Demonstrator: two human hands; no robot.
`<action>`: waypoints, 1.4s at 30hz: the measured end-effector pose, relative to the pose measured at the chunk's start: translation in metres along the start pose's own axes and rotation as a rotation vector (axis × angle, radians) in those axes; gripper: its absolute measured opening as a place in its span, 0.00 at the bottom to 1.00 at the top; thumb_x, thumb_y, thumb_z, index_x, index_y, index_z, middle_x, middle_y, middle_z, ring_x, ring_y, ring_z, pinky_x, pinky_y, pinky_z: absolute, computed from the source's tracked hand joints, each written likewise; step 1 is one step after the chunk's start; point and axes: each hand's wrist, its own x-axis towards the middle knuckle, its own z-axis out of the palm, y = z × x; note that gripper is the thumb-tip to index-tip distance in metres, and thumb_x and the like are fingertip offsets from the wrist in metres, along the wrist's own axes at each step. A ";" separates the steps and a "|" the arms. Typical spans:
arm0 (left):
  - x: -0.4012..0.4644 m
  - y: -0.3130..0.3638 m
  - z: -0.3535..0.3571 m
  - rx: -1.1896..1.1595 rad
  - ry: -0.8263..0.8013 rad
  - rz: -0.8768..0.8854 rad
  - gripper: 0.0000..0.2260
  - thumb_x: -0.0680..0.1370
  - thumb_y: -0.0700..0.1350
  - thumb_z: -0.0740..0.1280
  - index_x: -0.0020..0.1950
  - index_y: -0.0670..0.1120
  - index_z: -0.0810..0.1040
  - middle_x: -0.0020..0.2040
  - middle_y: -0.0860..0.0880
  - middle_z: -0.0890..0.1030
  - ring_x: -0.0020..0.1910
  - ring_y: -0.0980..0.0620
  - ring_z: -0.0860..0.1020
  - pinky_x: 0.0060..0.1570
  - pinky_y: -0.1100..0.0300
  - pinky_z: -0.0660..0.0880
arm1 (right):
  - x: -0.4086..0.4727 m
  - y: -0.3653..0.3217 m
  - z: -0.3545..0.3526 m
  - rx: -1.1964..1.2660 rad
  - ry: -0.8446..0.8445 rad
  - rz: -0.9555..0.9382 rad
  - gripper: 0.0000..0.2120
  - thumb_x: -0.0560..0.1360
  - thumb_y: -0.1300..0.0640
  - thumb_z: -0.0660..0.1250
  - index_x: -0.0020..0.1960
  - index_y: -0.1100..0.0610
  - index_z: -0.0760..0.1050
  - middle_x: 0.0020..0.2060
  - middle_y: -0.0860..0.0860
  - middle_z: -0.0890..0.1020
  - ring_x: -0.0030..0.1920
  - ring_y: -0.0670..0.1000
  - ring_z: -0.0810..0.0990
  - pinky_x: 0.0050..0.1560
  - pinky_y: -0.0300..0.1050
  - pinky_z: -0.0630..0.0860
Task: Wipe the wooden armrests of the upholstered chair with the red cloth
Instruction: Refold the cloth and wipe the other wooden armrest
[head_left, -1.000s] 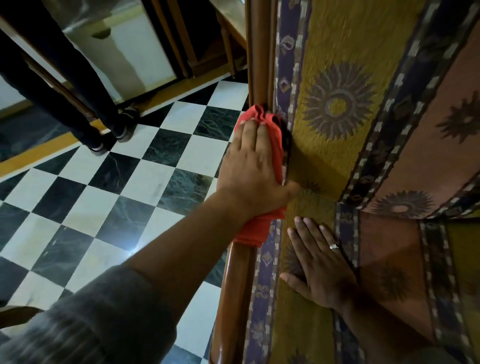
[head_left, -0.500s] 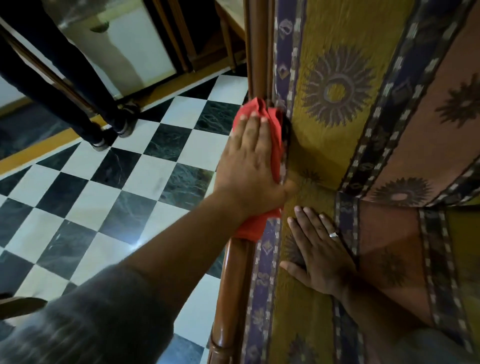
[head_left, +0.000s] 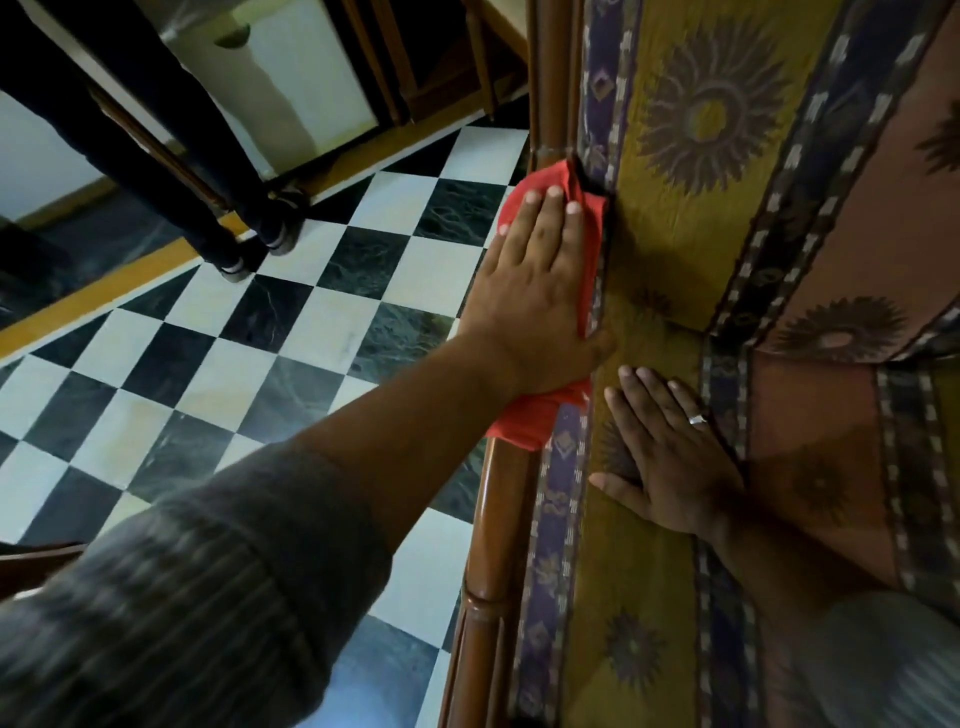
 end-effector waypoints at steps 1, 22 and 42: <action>-0.005 0.001 0.000 -0.007 0.009 -0.002 0.47 0.74 0.67 0.57 0.80 0.41 0.40 0.82 0.40 0.41 0.80 0.43 0.39 0.79 0.45 0.43 | 0.000 -0.001 -0.001 -0.003 -0.008 -0.002 0.49 0.74 0.24 0.50 0.80 0.60 0.52 0.81 0.59 0.52 0.81 0.58 0.50 0.78 0.61 0.54; -0.099 0.026 0.008 -0.144 -0.021 -0.056 0.39 0.80 0.53 0.61 0.80 0.41 0.39 0.82 0.41 0.40 0.80 0.42 0.37 0.78 0.48 0.38 | -0.036 -0.017 -0.009 0.036 -0.051 0.051 0.49 0.74 0.24 0.47 0.80 0.60 0.52 0.81 0.60 0.53 0.81 0.60 0.51 0.79 0.61 0.51; -0.277 0.044 0.012 -0.856 0.106 -0.616 0.26 0.81 0.60 0.59 0.76 0.50 0.65 0.74 0.53 0.68 0.68 0.56 0.71 0.64 0.63 0.67 | -0.126 -0.150 -0.081 1.016 -0.143 0.665 0.30 0.76 0.29 0.52 0.69 0.45 0.71 0.71 0.49 0.71 0.74 0.52 0.65 0.68 0.44 0.61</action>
